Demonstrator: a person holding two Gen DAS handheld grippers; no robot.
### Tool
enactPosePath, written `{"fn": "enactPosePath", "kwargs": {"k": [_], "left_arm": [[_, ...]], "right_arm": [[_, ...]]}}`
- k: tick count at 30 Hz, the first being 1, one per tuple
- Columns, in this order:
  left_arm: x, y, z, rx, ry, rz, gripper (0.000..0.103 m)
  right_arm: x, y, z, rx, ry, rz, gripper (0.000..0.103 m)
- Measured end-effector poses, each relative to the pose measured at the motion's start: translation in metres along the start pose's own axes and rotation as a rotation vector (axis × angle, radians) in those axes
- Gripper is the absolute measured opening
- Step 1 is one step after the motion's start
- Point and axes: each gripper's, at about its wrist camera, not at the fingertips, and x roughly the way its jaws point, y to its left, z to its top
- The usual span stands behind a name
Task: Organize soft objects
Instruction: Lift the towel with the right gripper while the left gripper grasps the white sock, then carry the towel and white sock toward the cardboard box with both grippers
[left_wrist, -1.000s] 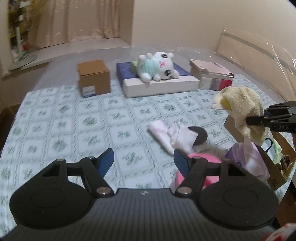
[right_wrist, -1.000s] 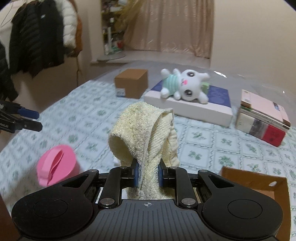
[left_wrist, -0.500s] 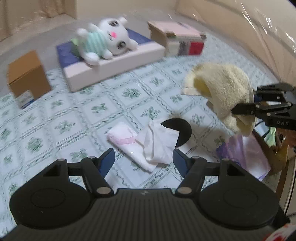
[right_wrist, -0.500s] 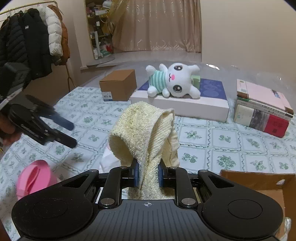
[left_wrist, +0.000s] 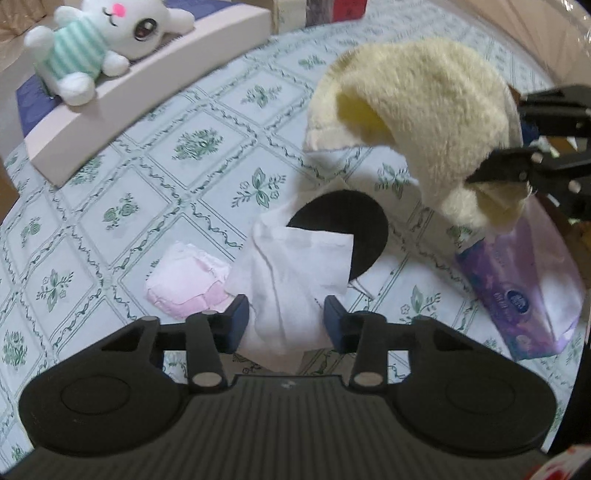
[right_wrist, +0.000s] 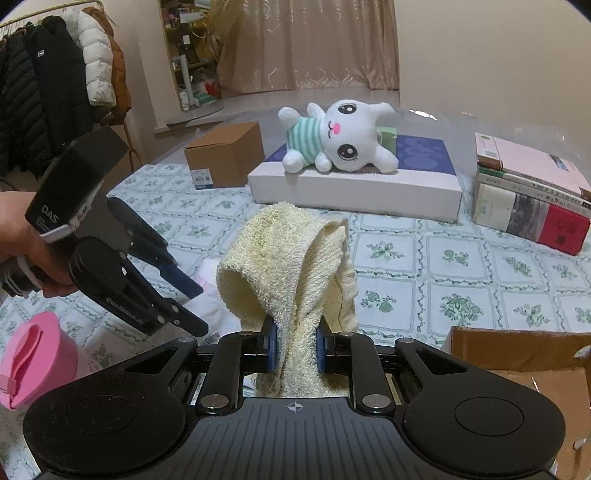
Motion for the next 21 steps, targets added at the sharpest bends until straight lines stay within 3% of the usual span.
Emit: {"fn": "enactPosePath", "kwargs": {"k": [5,13,21], "left_arm": [[0.006,-0.002,0.003,-0.009,0.018,0.021,0.009],[-0.05,-0.011,0.01,-0.1,-0.107,0.036,0.004],[-0.137,-0.059,0.014,-0.166,-0.265,0.097,0.004]], "right_arm": [[-0.002,-0.007,-0.005,0.029,-0.003,-0.002,0.02],[-0.039,-0.006,-0.002,0.057,-0.05,-0.016,0.02],[-0.117,0.009,0.0,0.075,-0.144,-0.036,0.02]]}}
